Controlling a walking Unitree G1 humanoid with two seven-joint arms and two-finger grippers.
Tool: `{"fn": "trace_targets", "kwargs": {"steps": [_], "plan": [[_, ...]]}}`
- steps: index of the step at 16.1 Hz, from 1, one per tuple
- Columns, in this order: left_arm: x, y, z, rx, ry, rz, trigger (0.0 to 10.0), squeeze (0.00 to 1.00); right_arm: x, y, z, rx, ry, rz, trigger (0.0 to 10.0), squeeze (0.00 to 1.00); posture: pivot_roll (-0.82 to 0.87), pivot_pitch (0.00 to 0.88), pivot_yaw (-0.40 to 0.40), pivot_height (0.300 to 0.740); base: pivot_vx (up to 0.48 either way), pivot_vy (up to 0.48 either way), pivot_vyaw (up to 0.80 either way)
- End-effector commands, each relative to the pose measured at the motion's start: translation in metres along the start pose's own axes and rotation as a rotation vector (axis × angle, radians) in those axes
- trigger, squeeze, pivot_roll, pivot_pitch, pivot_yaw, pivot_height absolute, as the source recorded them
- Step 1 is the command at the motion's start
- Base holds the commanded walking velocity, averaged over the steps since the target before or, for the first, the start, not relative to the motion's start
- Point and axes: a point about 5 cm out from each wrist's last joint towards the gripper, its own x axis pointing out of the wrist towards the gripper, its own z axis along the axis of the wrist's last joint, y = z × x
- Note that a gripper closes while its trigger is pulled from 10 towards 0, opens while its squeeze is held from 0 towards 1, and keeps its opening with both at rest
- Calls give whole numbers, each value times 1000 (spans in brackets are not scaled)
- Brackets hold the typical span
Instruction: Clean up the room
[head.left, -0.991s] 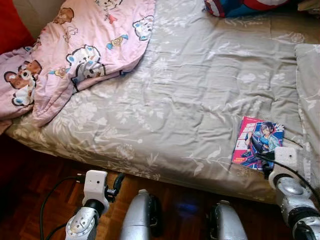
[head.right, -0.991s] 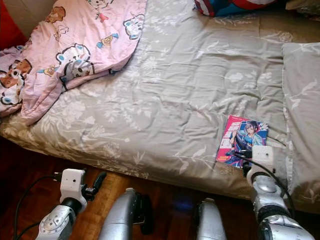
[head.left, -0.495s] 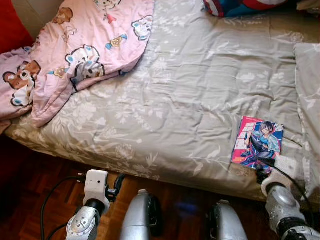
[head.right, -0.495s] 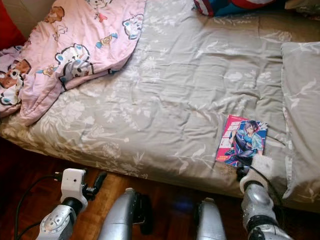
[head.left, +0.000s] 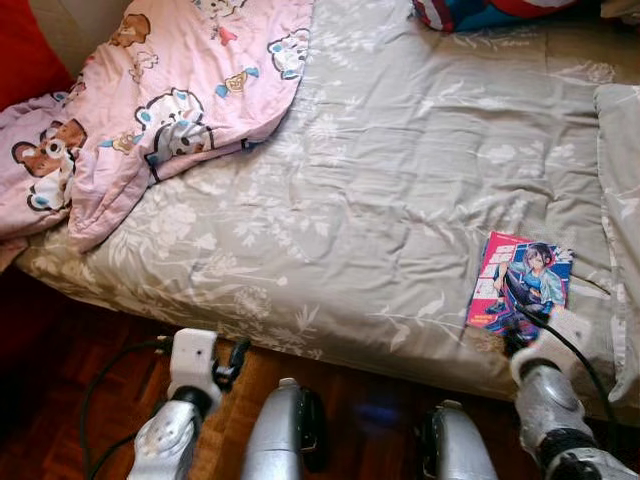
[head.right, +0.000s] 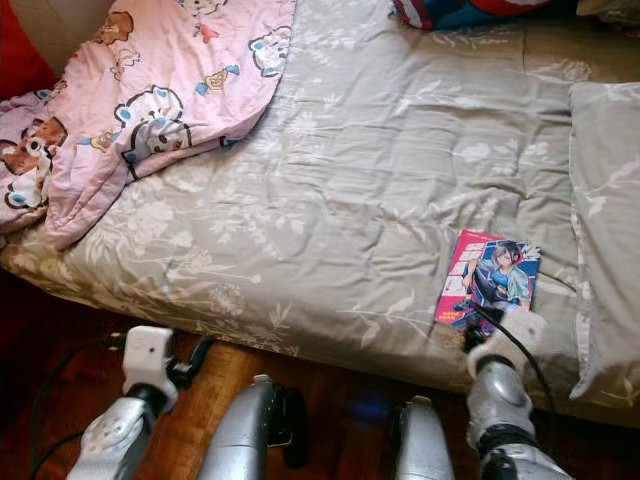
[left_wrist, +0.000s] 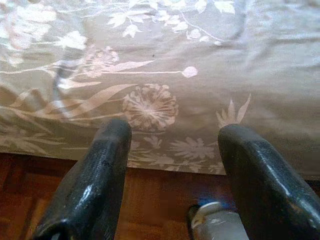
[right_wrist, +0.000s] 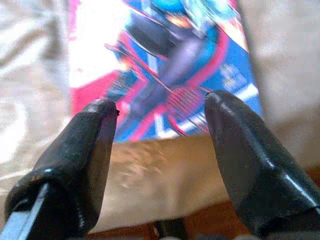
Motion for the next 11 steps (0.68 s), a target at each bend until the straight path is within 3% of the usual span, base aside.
{"fn": "trace_targets", "kwargs": {"steps": [1, 6, 7, 8, 9, 11], "plan": [[-4, 4, -15, -14, 57, 27, 10000, 0, -6, 1, -16, -29, 37, 12, 10000, 0, 138, 277, 117, 661, 0, 0, 0], [17, 1, -29, -93, 137, 70, 10000, 0, -28, 19, -62, -144, 148, 142, 10000, 0, 80, 180, 74, 661, 0, 0, 0], [18, 0, -40, -111, 191, 86, 10000, 0, -36, 20, -78, -155, 203, 173, 10000, 0, 55, 139, 54, 661, 0, 0, 0], [16, 0, -45, -112, 214, 90, 10000, 0, -40, 21, -84, -173, 226, 179, 10000, 0, 54, 132, 51, 661, 0, 0, 0], [13, -3, -57, -120, 277, 87, 10000, 0, -46, 21, -96, -268, 277, 218, 10000, 0, 44, 97, 31, 676, 0, 0, 0], [7, -9, -71, -126, 353, 78, 10000, 0, -49, 12, -102, -291, 333, 187, 10000, 0, 30, 63, 14, 696, 0, 0, 0]]}}
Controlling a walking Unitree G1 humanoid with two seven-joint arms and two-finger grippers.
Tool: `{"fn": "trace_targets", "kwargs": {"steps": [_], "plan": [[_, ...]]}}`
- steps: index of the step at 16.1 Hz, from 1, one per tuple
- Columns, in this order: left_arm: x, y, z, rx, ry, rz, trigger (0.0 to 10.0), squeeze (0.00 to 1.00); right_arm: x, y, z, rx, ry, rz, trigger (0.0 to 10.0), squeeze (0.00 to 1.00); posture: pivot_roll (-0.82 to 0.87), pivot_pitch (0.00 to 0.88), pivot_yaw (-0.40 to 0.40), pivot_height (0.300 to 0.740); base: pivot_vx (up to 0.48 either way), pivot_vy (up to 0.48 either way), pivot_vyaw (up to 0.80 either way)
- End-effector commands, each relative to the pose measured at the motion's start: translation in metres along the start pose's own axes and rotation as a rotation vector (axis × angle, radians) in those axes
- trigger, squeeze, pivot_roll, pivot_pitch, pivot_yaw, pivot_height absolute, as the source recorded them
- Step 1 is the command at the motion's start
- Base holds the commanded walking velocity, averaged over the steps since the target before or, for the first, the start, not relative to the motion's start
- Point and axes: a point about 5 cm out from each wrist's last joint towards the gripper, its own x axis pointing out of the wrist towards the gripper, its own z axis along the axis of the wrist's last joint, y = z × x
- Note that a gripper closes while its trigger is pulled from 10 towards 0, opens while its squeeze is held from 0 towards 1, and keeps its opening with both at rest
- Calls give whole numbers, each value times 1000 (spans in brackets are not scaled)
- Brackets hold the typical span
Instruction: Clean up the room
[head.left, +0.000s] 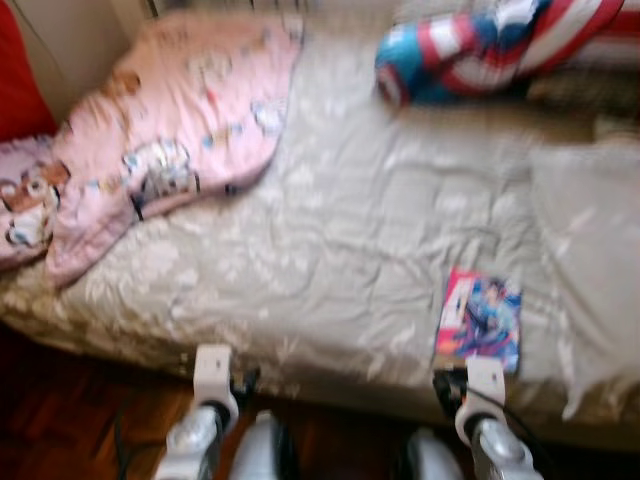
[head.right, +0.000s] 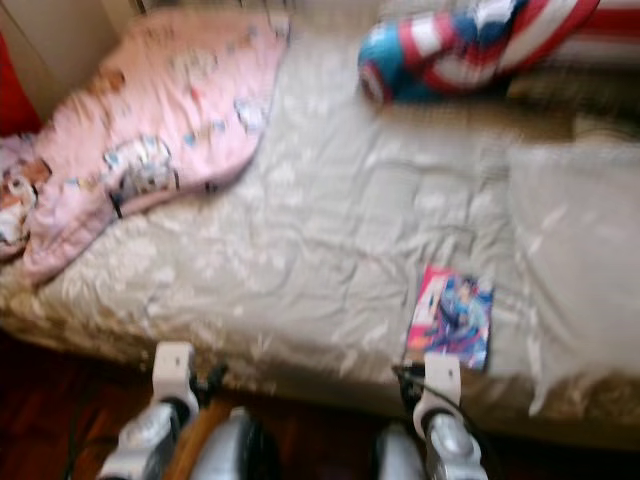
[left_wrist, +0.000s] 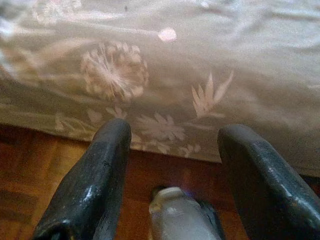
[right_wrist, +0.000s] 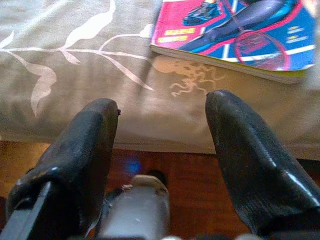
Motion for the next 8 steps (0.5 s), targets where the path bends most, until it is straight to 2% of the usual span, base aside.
{"fn": "trace_targets", "kwargs": {"steps": [1, 4, 5, 8], "plan": [[-6, 2, -20, -2, 81, 11, 10000, 0, -4, -6, -15, 4, 68, -17, 10000, 0, 20, 49, 12, 706, 0, 0, 0], [-15, 5, -44, -4, 193, 31, 10000, 0, -8, -8, -25, 4, 118, -17, 10000, 0, 11, 24, 12, 736, 0, 0, 0], [-17, 6, -49, 6, 221, 38, 10000, 0, -9, -7, -29, -13, 134, -15, 10000, 0, 12, 16, 14, 740, 0, 0, 0], [-21, 11, -58, 14, 264, 56, 10000, 0, -13, -7, -39, 29, 155, -31, 10000, 0, 8, 0, 22, 740, 0, 0, 0]]}}
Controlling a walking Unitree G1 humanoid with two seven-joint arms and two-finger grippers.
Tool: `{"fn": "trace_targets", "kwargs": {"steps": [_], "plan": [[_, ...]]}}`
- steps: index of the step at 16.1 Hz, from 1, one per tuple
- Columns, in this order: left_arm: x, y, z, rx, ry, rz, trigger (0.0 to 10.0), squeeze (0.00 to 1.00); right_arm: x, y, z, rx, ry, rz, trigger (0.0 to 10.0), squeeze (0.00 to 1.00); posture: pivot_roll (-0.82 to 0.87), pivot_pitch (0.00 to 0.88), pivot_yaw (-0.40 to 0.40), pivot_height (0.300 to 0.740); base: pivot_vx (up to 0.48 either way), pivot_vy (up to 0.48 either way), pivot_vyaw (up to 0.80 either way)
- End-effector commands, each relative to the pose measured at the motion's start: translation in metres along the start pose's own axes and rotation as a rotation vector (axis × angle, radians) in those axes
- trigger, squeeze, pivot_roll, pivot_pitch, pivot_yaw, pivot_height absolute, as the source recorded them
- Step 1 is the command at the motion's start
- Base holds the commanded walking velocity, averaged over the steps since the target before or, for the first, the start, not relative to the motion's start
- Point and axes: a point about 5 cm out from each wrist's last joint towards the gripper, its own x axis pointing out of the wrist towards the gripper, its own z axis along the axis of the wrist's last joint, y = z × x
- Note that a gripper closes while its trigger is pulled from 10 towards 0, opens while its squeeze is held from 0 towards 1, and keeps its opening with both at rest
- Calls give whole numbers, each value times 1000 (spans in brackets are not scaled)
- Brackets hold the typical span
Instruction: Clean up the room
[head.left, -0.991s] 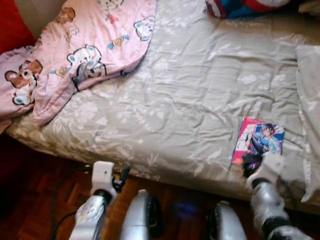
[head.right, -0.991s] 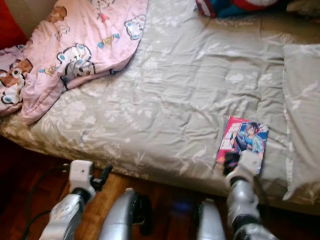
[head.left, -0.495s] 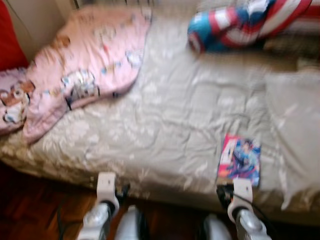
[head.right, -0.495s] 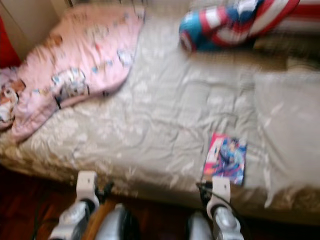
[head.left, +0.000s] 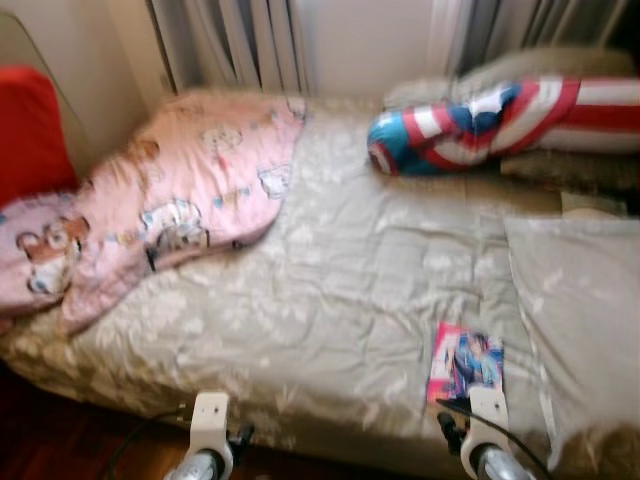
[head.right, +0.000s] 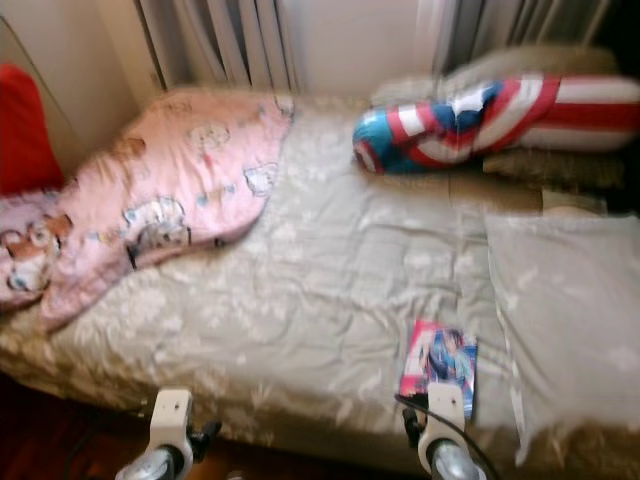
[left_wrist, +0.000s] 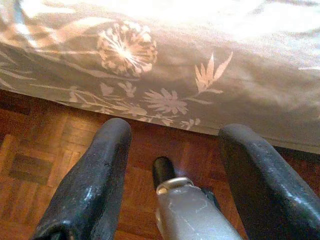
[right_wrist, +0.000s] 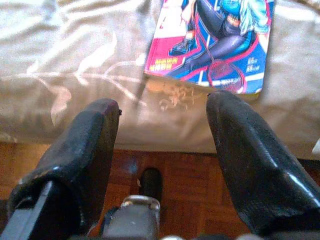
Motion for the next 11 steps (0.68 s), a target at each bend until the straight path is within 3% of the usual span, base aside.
{"fn": "trace_targets", "kwargs": {"steps": [1, 6, 11], "plan": [[-3, 4, -10, 13, 48, 15, 10000, 0, -3, -2, -11, 17, 38, -18, 10000, 0, 0, 0, 27, 740, 0, 0, 0], [-5, 6, -18, 13, 84, 30, 10000, 0, -17, -25, -44, 77, 140, -48, 10000, 0, -13, 0, 24, 740, 0, 0, 0], [-6, 7, -23, 4, 106, 45, 10000, 0, -22, -35, -55, 85, 176, -75, 10000, 0, -9, 25, 14, 740, 0, 0, 0]]}}
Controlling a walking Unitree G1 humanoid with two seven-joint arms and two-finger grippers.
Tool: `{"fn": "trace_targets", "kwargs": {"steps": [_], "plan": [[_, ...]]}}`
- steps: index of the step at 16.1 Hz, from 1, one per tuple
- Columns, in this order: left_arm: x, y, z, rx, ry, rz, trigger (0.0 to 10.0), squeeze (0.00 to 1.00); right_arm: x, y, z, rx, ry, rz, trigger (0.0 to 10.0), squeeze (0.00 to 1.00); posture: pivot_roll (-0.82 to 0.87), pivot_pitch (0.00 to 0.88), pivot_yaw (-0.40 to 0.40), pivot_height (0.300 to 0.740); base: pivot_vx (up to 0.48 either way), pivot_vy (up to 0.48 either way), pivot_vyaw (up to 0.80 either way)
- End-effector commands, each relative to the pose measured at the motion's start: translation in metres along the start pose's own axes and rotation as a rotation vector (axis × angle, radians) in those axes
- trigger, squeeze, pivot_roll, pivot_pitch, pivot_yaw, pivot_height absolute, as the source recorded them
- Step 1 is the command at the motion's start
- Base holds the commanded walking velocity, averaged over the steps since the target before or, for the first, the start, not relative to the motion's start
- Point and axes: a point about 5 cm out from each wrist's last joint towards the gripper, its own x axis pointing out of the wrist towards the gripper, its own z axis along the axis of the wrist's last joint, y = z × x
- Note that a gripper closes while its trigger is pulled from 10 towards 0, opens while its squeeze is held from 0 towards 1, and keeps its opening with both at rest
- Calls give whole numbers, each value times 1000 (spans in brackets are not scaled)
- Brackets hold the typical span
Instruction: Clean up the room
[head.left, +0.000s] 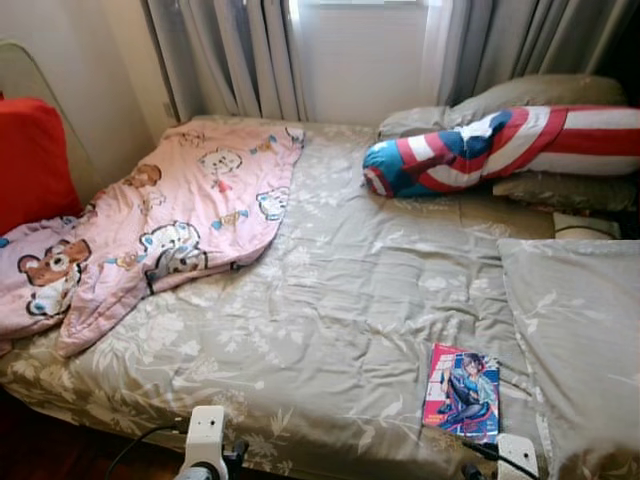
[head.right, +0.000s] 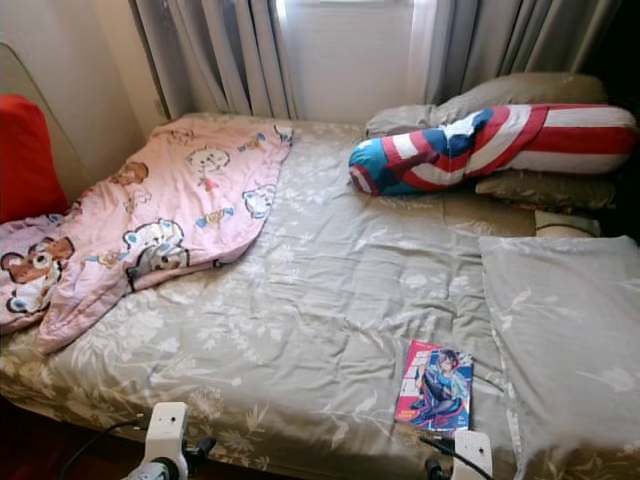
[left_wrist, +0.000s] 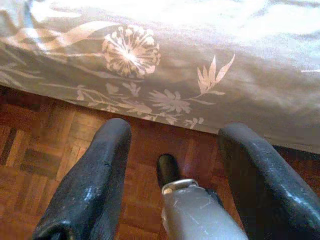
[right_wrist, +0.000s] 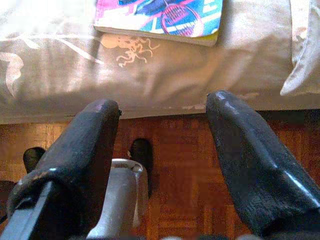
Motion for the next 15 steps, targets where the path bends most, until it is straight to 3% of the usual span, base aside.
{"fn": "trace_targets", "kwargs": {"steps": [1, 15], "plan": [[-2, 2, -9, 4, 37, 13, 10000, 0, -1, -4, -4, 7, 21, -8, 10000, 0, -6, 31, 13, 740, 0, 0, 0], [-5, 8, -18, 10, 77, 37, 10000, 0, -1, -1, -3, -7, 32, 23, 10000, 0, -4, 71, 22, 740, 0, 0, 0]]}}
